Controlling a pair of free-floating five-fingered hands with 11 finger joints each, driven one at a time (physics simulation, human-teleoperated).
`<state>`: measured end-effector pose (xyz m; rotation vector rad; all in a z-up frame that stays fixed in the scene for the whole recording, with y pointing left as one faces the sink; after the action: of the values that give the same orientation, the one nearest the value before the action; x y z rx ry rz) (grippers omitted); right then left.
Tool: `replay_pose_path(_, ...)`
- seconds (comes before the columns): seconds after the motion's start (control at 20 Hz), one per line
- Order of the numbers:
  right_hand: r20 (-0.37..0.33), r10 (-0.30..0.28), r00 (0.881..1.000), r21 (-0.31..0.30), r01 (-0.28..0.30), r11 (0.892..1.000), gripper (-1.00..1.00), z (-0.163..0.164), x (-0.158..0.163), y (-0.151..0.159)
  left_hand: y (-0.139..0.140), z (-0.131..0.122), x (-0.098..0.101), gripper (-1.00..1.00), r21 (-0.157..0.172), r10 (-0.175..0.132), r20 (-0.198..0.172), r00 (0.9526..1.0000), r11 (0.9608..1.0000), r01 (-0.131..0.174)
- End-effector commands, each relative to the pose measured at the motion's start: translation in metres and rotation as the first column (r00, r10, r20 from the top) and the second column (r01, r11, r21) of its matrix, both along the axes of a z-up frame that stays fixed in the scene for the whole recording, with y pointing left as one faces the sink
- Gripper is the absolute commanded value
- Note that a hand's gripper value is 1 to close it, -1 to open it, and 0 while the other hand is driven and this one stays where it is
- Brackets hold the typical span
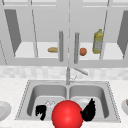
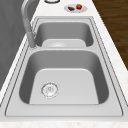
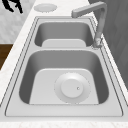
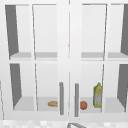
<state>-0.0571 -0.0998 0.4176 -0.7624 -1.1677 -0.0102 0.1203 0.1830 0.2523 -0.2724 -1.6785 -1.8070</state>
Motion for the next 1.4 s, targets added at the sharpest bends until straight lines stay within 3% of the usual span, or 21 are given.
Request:
replay_pose_path(0.0,0.072,-0.082,0.994,0.092,0.075,0.993,-1.00,0.008,-0.003,0.006,0.000,0.000,0.000,0.00,0.000,0.000,0.000,1.0000,1.0000,0.000)
replay_pose_path(0.3,0.106,-0.155,0.982,0.150,0.139,0.979,-1.00,0.020,-0.008,0.015,0.000,0.000,0.000,0.00,0.000,0.000,0.000,1.0000,1.0000,0.000)
replay_pose_path(0.65,0.136,-0.239,0.962,0.218,0.206,0.954,-1.00,0.035,-0.009,0.027,0.000,0.000,0.000,0.00,0.000,0.000,0.000,1.0000,1.0000,0.000)
replay_pose_path(1.35,0.169,-0.377,0.911,0.278,0.323,0.905,-1.00,0.081,-0.009,0.050,0.000,0.000,0.000,0.00,0.000,0.000,0.000,1.0000,1.0000,0.000)
